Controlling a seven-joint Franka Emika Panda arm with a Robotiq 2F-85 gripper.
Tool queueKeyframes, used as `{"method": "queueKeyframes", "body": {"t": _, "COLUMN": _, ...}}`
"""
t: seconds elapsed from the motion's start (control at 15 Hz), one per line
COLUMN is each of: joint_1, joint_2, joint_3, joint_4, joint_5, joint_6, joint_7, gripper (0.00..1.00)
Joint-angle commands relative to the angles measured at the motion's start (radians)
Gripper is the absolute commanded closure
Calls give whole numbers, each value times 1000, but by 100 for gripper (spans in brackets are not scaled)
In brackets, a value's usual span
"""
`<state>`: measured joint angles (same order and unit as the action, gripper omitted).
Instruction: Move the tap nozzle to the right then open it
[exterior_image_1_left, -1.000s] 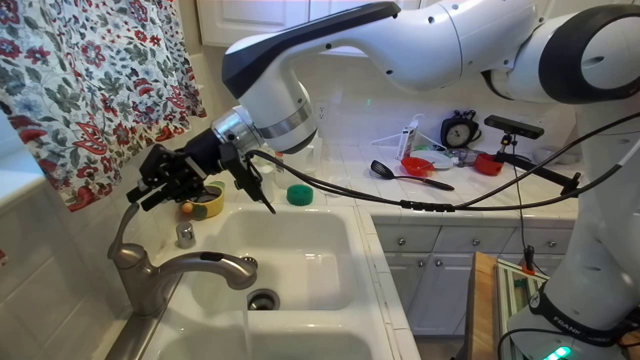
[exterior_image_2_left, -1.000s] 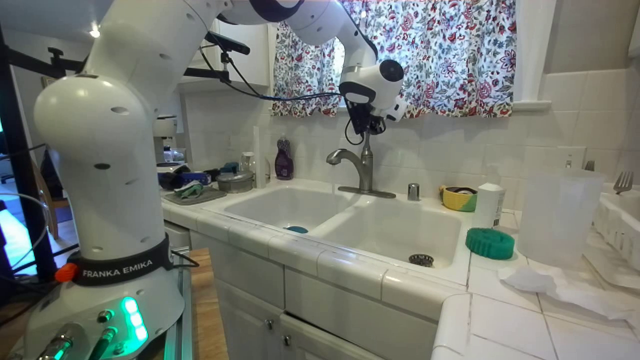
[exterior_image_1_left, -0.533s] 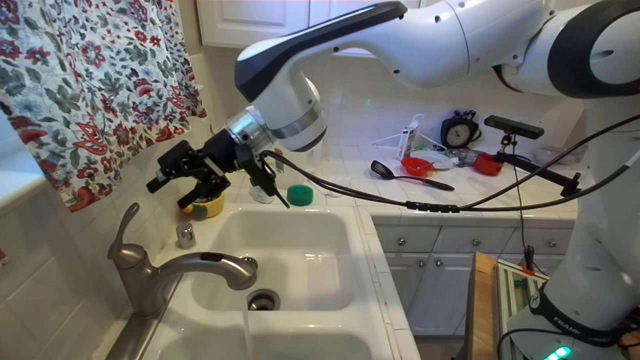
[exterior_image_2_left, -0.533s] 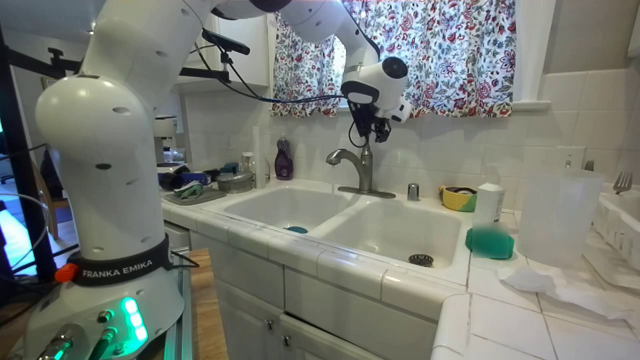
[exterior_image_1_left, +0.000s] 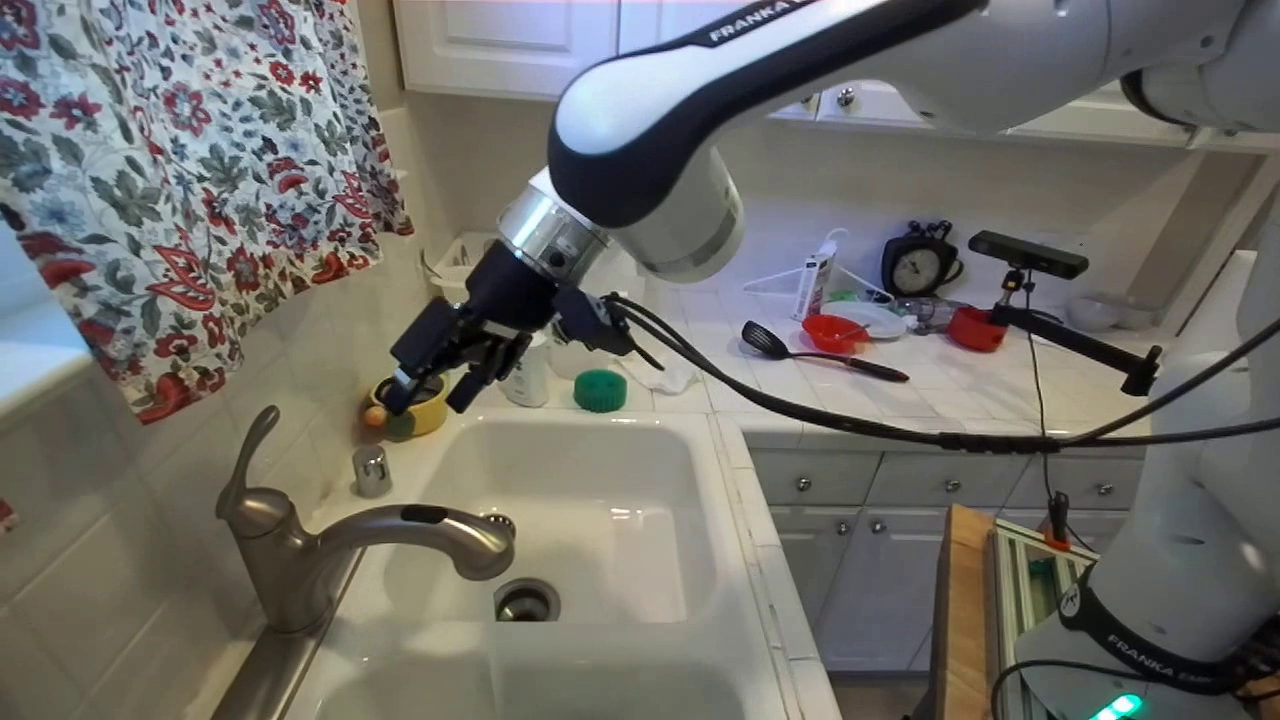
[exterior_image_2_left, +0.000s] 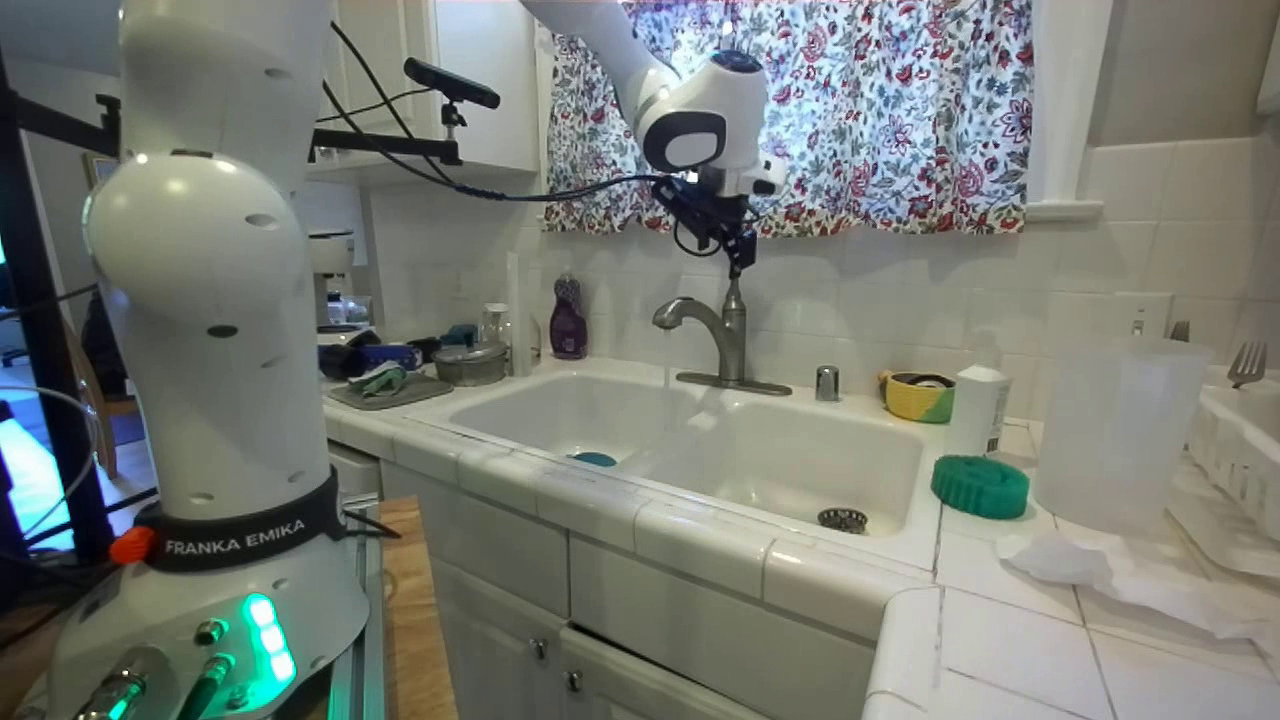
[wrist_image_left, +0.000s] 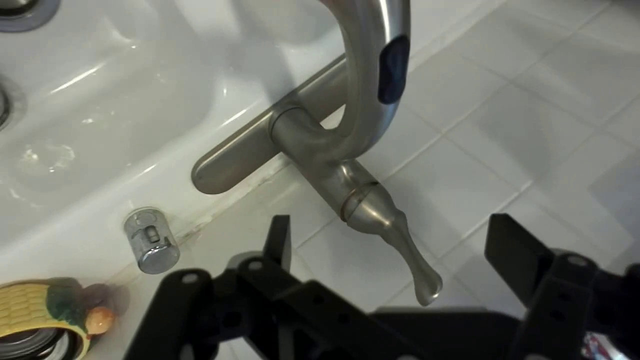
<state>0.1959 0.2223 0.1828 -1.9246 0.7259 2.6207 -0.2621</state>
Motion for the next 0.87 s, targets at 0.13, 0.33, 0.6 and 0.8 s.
{"method": "queueKeyframes", "body": {"t": 0.13, "joint_1": 112, "joint_2": -213, "joint_3": -111, "joint_4": -191, "joint_5": -444, "joint_6": -13, "joint_7": 238, "gripper": 0}}
{"method": "queueKeyframes", "body": {"t": 0.33, "joint_1": 60, "joint_2": -270, "joint_3": -80, "joint_4": -213, "joint_5": -687, "joint_6": -87, "joint_7": 335, "gripper": 0}}
{"method": "queueKeyframes", "body": {"t": 0.6, "joint_1": 38, "joint_2": -238, "joint_3": -54, "joint_4": -172, "joint_5": -662, "joint_6": -101, "joint_7": 318, "gripper": 0}}
{"method": "queueKeyframes", "body": {"t": 0.8, "joint_1": 36, "joint_2": -231, "joint_3": -51, "joint_4": -172, "joint_5": -663, "joint_6": -99, "joint_7": 318, "gripper": 0}}
